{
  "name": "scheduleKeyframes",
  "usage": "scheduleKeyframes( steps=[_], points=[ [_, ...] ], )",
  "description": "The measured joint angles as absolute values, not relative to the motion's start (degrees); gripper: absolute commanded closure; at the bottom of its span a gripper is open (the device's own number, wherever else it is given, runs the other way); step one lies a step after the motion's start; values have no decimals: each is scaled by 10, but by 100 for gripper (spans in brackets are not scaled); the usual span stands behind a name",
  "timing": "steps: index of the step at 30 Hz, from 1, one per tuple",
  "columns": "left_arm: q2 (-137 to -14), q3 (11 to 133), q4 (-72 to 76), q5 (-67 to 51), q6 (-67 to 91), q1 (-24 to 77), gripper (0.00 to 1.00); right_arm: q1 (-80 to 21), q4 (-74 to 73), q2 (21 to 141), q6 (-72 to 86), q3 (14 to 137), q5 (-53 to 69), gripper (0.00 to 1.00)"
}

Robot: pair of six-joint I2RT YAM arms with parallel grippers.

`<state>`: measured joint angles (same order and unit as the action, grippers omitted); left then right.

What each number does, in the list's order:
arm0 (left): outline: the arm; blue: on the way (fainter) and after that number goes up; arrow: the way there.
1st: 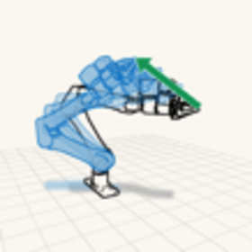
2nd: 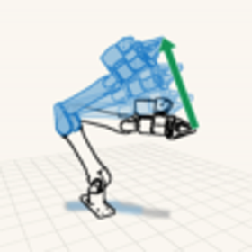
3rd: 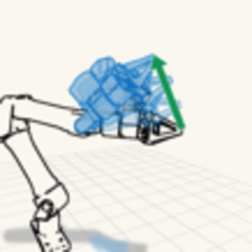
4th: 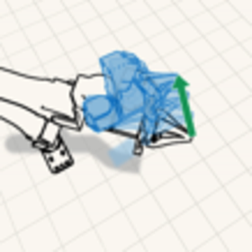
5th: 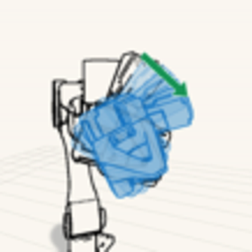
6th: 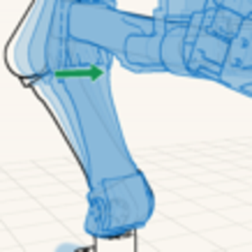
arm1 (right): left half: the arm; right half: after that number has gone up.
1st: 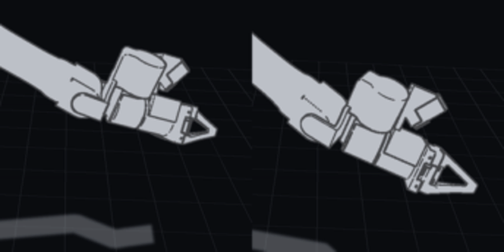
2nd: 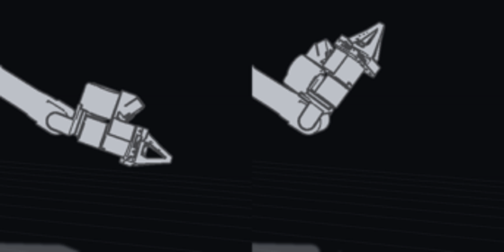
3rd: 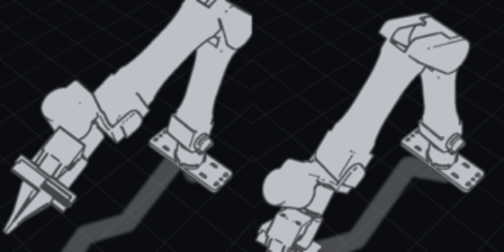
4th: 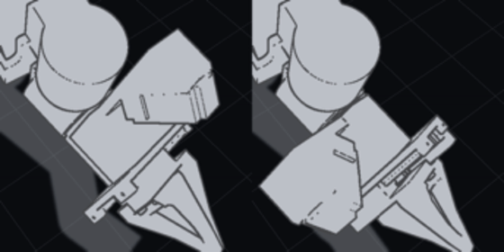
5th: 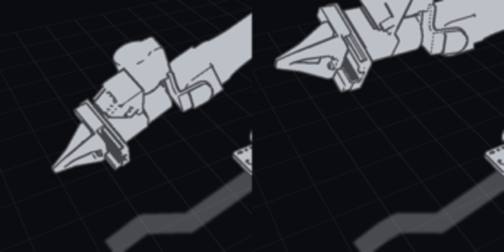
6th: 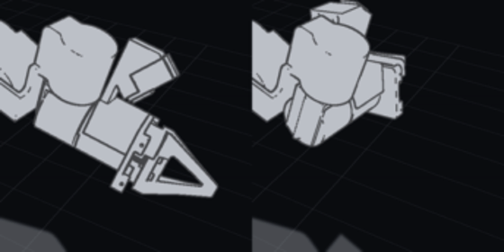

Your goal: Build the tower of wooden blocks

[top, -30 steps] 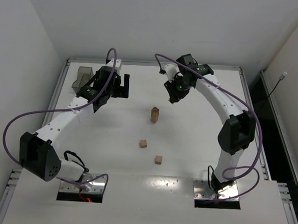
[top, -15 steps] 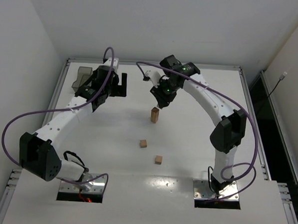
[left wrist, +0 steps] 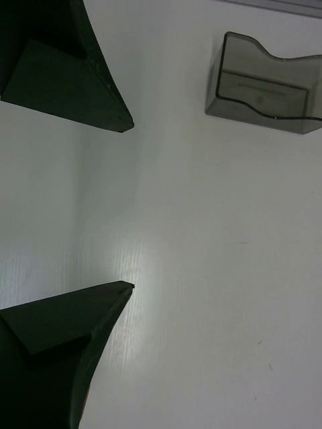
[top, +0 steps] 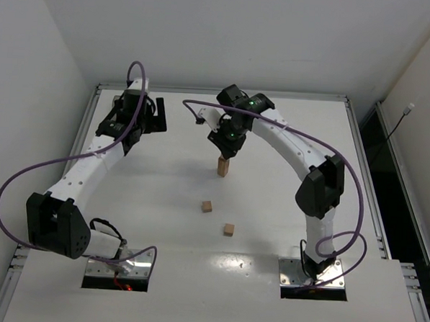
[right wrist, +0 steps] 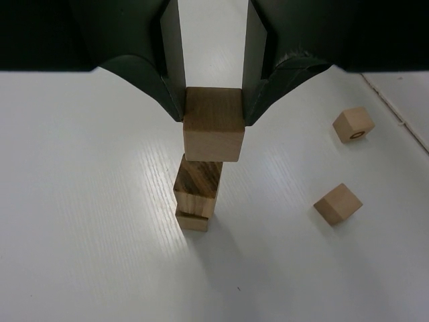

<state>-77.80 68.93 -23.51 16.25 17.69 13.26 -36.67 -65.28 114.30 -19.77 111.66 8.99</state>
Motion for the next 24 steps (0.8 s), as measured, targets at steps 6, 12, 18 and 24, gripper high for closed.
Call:
scheduleKeyframes(
  steps=[6,12,18,24],
  points=[
    [-778,689,-235,152,184,121,9,-366,-656,1169,-200,1123,87,100],
    [-778,689,-235,143,185,121,9,-366,-659,1173,-203,1131,85,100],
    [-778,689,-235,138,185,121,9,-366,-661,1180,-204,1140,85,99],
    [-778,689,-235,133,185,121,9,-366,-661,1186,-205,1143,85,99]
  ],
)
